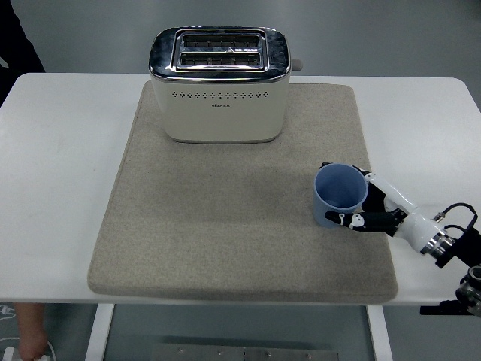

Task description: Put the water cup in front of the bread machine

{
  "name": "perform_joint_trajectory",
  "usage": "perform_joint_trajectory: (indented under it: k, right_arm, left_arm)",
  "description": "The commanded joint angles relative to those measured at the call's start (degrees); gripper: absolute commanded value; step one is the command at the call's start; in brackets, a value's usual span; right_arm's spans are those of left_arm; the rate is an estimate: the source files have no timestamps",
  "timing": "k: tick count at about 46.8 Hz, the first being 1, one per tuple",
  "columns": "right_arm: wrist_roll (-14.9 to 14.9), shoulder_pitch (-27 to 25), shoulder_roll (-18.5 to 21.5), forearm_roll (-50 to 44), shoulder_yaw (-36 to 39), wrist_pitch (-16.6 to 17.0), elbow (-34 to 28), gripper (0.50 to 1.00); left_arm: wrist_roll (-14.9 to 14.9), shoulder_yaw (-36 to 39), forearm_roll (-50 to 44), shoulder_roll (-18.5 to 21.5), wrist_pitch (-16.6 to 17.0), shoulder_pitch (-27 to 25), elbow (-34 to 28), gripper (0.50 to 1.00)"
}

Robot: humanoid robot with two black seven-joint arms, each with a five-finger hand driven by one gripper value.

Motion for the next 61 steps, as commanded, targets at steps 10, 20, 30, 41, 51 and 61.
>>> perform_joint_trajectory:
  k: [10,20,30,41,51,61]
  right_arm:
    - [0.0,0.1,1.3,-0.9,0.0,-0.2,0.0,0.637]
    - [-0.1,1.4,2.9,-0.8,0.0,-0.2,0.2,0.637]
    - [-1.5,3.0,5.1,-1.0,-0.1,-1.0,0.2,0.646]
    - [-3.4,6.9,9.2,-1.8,-2.3,-2.2,0.1,0.652]
    - [-4.1,11.1,13.0,-1.7,-5.7,-4.6,-0.8,0.658]
    - [-4.2,14.9,18.4,-1.5,-8.6,-5.7,-5.7,0.660]
  left_arm:
    - [0.0,0.0,0.0,0.0,0.0,0.0,0.0,1.000]
    - [0.0,0.0,0.0,0.0,0.0,0.0,0.0,1.000]
    - [0.0,0.0,0.0,0.0,0.0,0.0,0.0,1.000]
    - [0.0,0.0,0.0,0.0,0.0,0.0,0.0,1.000]
    - [0.0,0.0,0.0,0.0,0.0,0.0,0.0,1.000]
    - [0.0,0.0,0.0,0.0,0.0,0.0,0.0,1.000]
